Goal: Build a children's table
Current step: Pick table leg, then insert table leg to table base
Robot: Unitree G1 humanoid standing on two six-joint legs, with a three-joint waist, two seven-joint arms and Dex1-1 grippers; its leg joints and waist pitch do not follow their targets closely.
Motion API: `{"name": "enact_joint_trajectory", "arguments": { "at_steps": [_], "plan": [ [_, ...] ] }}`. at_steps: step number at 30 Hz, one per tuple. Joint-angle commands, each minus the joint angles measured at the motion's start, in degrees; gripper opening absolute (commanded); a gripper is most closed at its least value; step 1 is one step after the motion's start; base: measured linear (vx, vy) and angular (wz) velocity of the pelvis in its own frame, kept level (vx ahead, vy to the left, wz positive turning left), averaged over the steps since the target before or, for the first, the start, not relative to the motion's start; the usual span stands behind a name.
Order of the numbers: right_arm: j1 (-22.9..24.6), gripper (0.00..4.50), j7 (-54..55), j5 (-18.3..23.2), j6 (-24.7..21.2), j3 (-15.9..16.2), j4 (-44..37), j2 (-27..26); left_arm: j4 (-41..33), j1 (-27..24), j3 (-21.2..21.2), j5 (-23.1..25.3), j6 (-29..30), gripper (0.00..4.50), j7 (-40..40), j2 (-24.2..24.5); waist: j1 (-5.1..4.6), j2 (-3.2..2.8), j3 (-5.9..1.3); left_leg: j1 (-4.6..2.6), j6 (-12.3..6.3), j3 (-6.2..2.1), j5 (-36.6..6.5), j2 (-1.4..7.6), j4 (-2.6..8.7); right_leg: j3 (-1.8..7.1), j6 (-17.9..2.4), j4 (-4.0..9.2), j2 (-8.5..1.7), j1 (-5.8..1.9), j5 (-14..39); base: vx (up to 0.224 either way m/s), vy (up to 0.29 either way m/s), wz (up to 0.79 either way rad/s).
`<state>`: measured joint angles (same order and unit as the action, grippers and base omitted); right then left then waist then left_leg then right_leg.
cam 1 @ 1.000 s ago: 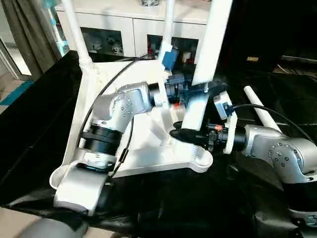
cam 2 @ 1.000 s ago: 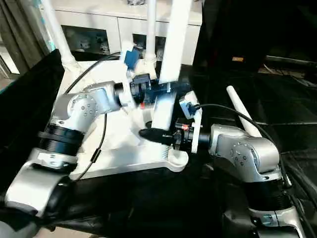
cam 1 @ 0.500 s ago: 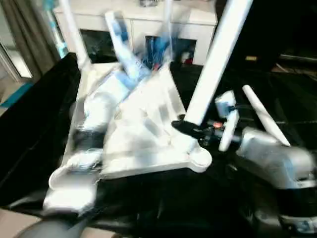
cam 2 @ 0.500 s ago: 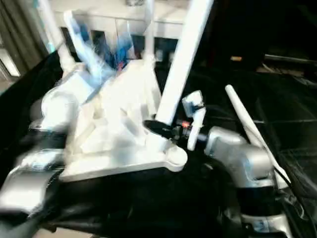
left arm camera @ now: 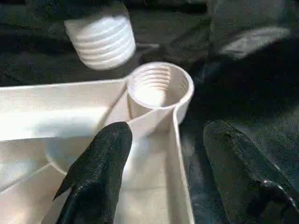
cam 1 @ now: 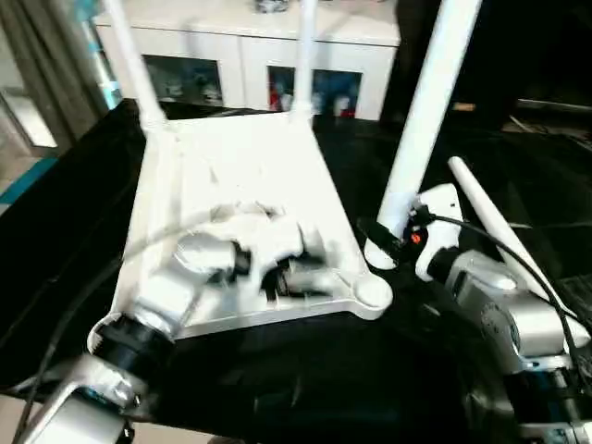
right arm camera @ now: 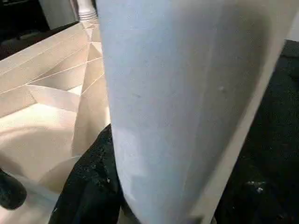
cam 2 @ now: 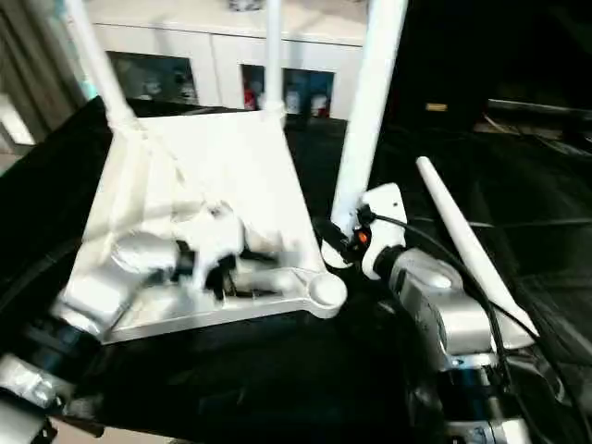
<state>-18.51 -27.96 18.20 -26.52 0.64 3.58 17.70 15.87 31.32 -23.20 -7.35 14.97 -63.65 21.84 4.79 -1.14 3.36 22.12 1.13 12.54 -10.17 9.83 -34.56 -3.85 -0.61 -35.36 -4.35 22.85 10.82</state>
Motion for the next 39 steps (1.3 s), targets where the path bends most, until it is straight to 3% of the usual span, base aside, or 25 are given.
{"name": "enact_joint_trajectory", "arguments": {
  "at_steps": [1, 3, 6, 7, 14, 15, 20, 28, 32, 39],
  "plan": [
    [0.9, 1.94, 0.2, -0.4, 1.6, -0.2, -1.4, -0.3, -2.3, -0.1, -0.9, 1.4, 2.6, 2.89, 1.0, 0.6, -0.06, -0.67, -4.09, -1.69, 1.74, -2.56, -12.3, 3.61, 4.11, 3.21, -10.6, 4.41, -4.66, -2.39, 11.9, 0.0, 0.0, 0.0],
    [1.4, 1.94, 0.2, -0.4, 1.7, -0.1, -2.0, -0.5, -2.8, -0.2, -1.3, 1.8, 3.5, 2.54, 1.6, 0.6, -0.17, -0.31, -4.14, -1.65, 1.46, -2.52, -12.0, 3.63, 4.11, 3.19, -11.0, 4.33, -4.5, -2.47, 10.7, 0.0, 0.0, 0.0],
    [2.1, 1.94, 0.2, 0.4, 0.6, 0.0, -3.6, -0.9, -3.6, -0.2, -1.8, 2.6, 5.8, 2.36, 1.5, 1.0, -0.07, -0.41, -4.18, -1.57, 0.71, -2.48, -11.1, 3.6, 3.98, 3.2, -11.4, 4.29, -4.53, -2.51, 10.1, 0.0, 0.0, 0.0],
    [2.4, 1.94, 0.2, 0.6, 0.3, -0.1, -4.0, -0.9, -4.0, -0.3, -1.8, 2.5, 6.5, 2.13, 1.2, 1.2, -0.08, -0.74, -4.19, -1.6, 0.62, -2.51, -10.9, 3.61, 3.98, 3.2, -11.4, 4.24, -4.46, -2.44, 9.8, 0.0, 0.0, 0.0],
    [3.2, 1.94, -0.2, 0.2, 0.1, -0.1, -4.9, -1.0, -8.1, -1.5, -3.4, 3.2, 12.4, 1.63, 0.7, 2.8, -0.2, -0.61, -4.06, -1.68, 0.73, -2.45, -11.4, 3.65, 4.07, 3.2, -11.7, 4.27, -4.39, -2.35, 10.5, 0.0, 0.0, 0.0],
    [3.2, 1.94, -0.2, 0.2, 0.0, -0.1, -4.9, -1.0, -7.9, -1.5, -3.5, 3.5, 12.5, 1.61, 1.1, 2.7, -0.25, -0.38, -4.07, -1.66, 0.64, -2.42, -11.4, 3.58, 4.04, 3.22, -11.5, 4.39, -4.37, -2.37, 10.9, 0.0, 0.0, 0.0],
    [2.9, 1.94, -0.6, 0.3, -0.5, 0.1, -5.1, -1.0, -7.8, -1.7, -4.6, 4.8, 13.0, 1.19, 1.7, 2.8, -0.18, -0.39, -4.06, -1.65, 0.68, -2.48, -11.5, 3.55, 4.04, 3.22, -10.6, 4.59, -4.45, -2.35, 12.8, 0.0, 0.0, 0.0],
    [2.8, 1.94, -1.0, 0.5, -0.8, 0.2, -5.4, -0.9, -5.9, -1.0, -4.7, 5.8, 12.6, 0.41, 2.7, 2.4, -0.14, -0.38, -4.2, -1.52, 0.07, -2.45, -10.0, 3.48, 3.89, 3.18, -11.0, 4.35, -4.39, -2.4, 10.6, 0.0, 0.0, 0.0],
    [2.8, 1.94, -1.6, 1.2, -1.1, 0.1, -5.9, -1.0, -4.3, -0.6, -4.3, 5.9, 11.5, 0.08, 2.9, 2.2, -0.15, -0.53, -4.04, -1.61, 0.32, -2.48, -11.5, 3.5, 3.96, 3.18, -10.6, 4.71, -4.45, -2.3, 12.9, 0.0, 0.0, 0.0],
    [2.5, 1.94, -5.0, 4.1, -3.4, -0.6, -6.6, -0.1, -0.8, 0.4, -3.9, 5.9, 8.8, 0.0, 1.9, 2.3, -0.22, -0.25, -3.88, -1.77, 0.85, -2.58, -13.7, 3.45, 4.12, 3.13, -9.3, 5.22, -4.43, -2.1, 17.1, 0.0, 0.0, 0.0]
  ]
}}
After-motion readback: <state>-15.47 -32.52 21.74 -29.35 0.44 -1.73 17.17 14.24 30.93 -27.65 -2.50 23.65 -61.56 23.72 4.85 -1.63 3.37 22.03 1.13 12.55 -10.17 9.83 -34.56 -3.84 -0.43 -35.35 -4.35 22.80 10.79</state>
